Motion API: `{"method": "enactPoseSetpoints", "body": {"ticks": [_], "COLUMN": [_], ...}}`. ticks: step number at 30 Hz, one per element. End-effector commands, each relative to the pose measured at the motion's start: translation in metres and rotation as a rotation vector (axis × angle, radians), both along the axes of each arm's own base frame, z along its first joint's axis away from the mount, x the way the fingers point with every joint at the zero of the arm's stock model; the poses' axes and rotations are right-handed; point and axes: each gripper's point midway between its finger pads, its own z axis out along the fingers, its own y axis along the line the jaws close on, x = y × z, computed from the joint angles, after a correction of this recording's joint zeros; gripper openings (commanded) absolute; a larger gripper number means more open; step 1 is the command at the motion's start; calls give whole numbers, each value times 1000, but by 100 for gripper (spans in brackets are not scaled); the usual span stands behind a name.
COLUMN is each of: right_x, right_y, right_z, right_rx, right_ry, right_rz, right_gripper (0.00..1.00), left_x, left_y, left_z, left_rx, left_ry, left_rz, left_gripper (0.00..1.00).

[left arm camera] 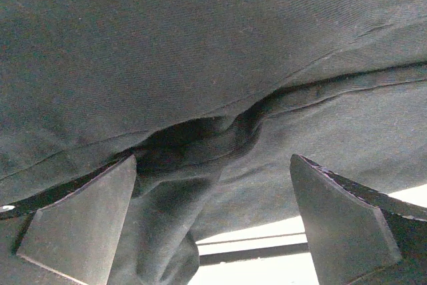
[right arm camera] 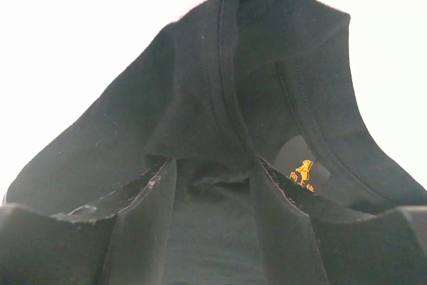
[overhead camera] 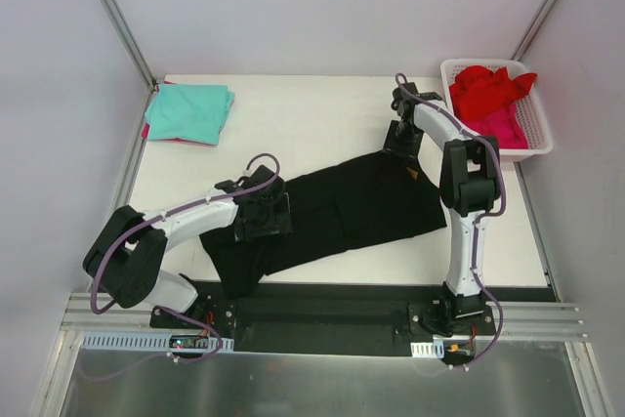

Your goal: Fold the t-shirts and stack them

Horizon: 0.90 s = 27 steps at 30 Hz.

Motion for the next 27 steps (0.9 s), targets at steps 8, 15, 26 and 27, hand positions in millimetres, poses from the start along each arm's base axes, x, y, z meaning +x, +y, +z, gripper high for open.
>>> {"method": "enactPoseSetpoints", "body": {"ticks": [8, 15, 26, 27], "right_x": [-45, -113, -148, -148], "right_y": [6, 40, 48, 46], "right_z": [114, 140, 34, 23], "right_rx": [54, 187, 190, 174], "right_ry": [-159, -191, -93, -68], "right_rz": [93, 178, 195, 197], "right_gripper": [53, 57, 57, 57], "left_x": [15, 32, 103, 105], "left_y": [-7, -3, 11, 13], "left_z": [38, 73, 59, 55], "left_rx": [22, 62, 87, 88], "left_ry": [-32, -114, -158, -149], "left_rz": [-22, -47, -29, -27], "left_gripper": [99, 99, 99, 99]}}
